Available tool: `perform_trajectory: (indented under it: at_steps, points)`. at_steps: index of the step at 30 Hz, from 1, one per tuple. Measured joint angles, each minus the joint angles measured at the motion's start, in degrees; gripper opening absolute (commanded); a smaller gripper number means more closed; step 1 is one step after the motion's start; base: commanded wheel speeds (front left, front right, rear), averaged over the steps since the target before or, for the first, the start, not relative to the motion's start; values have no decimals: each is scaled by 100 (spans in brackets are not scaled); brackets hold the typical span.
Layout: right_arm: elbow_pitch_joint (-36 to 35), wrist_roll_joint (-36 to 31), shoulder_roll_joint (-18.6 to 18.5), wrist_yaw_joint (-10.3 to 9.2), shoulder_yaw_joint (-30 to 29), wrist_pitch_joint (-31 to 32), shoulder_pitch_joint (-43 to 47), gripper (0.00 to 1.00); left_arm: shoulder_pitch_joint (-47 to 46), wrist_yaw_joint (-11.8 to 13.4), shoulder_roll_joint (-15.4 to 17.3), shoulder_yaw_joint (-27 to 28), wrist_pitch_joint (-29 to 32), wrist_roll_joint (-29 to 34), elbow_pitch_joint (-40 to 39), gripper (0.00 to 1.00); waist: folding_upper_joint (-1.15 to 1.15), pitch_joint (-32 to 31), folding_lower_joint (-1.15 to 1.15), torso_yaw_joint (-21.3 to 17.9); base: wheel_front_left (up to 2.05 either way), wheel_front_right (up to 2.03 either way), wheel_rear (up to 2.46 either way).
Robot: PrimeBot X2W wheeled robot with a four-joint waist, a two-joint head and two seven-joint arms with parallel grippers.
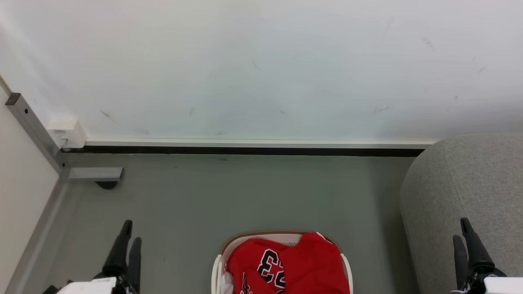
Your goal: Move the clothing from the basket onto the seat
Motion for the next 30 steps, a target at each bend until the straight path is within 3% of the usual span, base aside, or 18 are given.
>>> perform_trajectory:
  at_steps: [12, 30]
  points:
    - [-318, -360, 93, 0, 77, -187, 32, 100, -14, -10, 16, -203, -330, 311, -203, 100, 0, 13, 0, -7, 0, 0, 0]
    - [-536, -2313, 243, 0, 175, -415, 95, 100, -42, -34, 15, -185, -748, 2483, -328, 100, 0, -17, 0, -55, 0, 0, 0]
